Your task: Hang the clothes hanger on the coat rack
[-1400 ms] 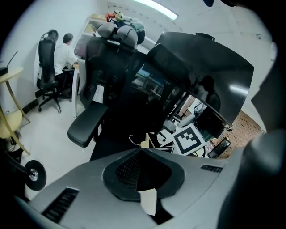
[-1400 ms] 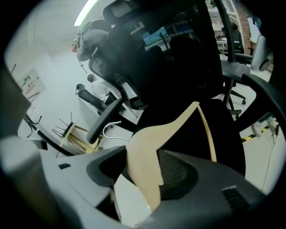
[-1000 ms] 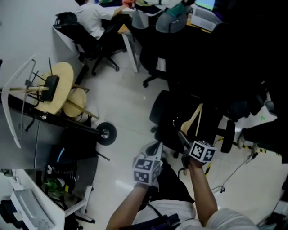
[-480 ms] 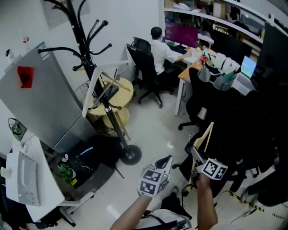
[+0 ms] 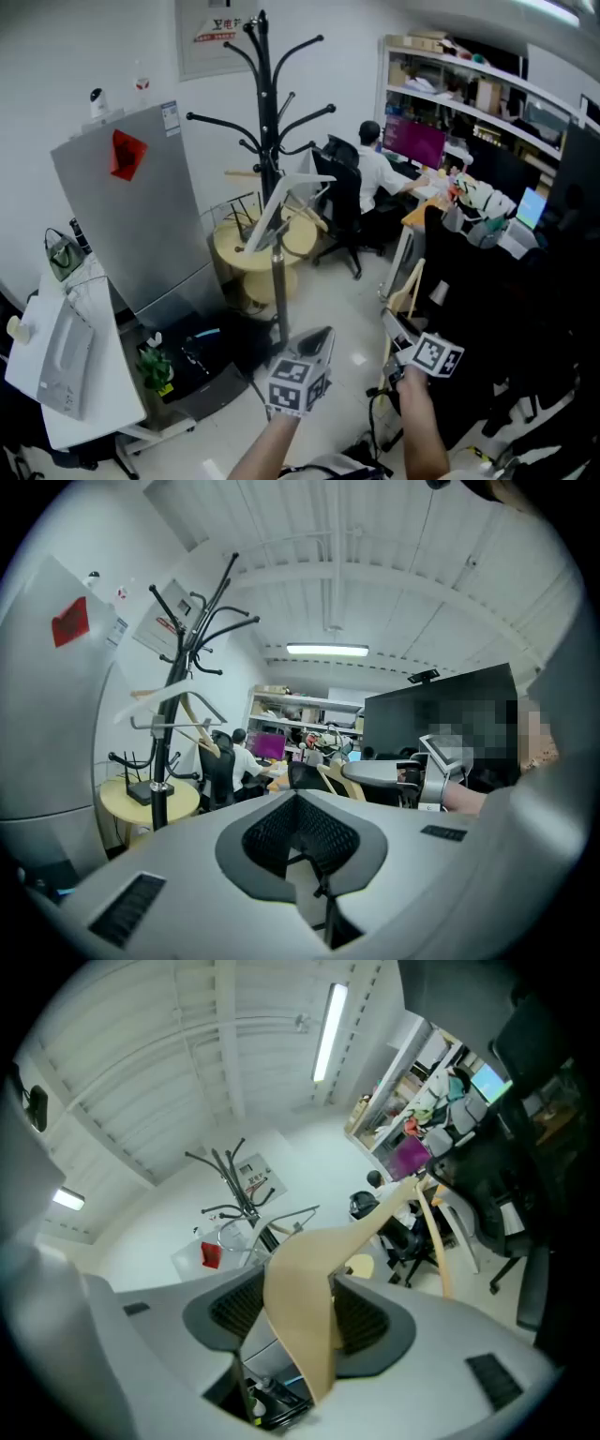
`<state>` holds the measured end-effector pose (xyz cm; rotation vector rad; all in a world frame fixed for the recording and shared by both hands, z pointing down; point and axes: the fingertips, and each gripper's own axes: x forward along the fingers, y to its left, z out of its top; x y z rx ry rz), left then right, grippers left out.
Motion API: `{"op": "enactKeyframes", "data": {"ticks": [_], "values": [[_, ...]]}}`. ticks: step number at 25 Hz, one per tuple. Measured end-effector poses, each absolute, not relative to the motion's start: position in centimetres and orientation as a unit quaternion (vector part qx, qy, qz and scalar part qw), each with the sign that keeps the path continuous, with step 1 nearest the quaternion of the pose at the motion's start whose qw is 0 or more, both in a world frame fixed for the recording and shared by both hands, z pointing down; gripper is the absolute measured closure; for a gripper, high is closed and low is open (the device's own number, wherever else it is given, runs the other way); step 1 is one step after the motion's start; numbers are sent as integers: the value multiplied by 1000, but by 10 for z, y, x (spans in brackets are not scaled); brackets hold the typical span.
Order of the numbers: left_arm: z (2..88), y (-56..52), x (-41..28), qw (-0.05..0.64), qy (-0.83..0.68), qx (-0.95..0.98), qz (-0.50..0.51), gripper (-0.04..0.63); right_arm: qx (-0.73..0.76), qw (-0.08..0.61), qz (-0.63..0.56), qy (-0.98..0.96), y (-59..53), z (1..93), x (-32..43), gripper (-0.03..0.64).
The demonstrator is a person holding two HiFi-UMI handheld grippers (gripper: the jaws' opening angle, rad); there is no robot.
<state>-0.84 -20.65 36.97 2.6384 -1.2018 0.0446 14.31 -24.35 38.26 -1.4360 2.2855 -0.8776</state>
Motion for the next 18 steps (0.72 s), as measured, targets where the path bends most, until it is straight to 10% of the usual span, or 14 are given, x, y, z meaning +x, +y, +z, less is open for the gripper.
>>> {"op": "enactKeyframes", "data": {"ticks": [18], "values": [[344, -201, -114, 129, -444, 887, -13, 598, -404, 236, -323, 823, -283, 275, 29, 371]]}}
